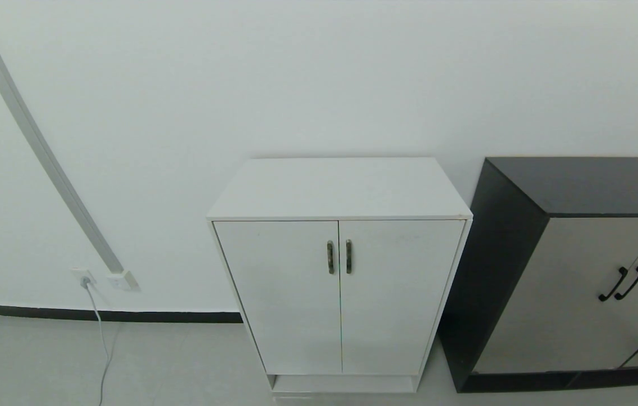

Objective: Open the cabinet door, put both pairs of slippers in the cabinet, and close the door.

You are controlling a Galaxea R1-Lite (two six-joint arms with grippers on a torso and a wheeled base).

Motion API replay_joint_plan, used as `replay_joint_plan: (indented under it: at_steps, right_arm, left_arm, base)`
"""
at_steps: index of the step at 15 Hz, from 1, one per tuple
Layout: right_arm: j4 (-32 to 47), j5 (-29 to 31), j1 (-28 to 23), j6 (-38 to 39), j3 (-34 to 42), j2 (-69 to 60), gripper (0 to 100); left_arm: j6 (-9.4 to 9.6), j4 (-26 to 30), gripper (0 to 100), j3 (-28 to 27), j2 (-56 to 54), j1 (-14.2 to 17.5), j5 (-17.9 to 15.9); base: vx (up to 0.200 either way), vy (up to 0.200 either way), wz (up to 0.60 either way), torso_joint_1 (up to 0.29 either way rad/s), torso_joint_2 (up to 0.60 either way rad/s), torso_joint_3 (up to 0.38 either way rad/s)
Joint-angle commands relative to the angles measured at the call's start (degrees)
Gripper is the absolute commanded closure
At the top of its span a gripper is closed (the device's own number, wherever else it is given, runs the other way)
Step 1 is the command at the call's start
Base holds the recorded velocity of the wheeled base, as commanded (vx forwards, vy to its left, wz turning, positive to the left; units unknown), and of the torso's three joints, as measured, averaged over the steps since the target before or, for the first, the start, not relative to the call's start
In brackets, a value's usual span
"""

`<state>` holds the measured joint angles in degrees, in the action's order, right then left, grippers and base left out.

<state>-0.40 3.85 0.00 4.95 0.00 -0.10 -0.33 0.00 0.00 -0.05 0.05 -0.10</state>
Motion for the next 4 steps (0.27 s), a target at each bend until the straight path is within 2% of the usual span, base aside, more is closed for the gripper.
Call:
replay_joint_plan:
  at_steps: [1,4]
  right_arm:
    - [-0.04,0.01,0.0,-0.03,0.0,0.1,100]
    - [-0.04,0.01,0.0,-0.03,0.0,0.1,100]
  left_arm:
    - [-0.02,0.0,100,0.0,0.05,0.04,0.01]
    - [-0.02,0.0,100,0.0,0.05,0.04,0.01]
  base:
    - [0.0,0.0,0.0,0.0,0.0,0.0]
    - [0.0,0.0,0.0,0.0,0.0,0.0]
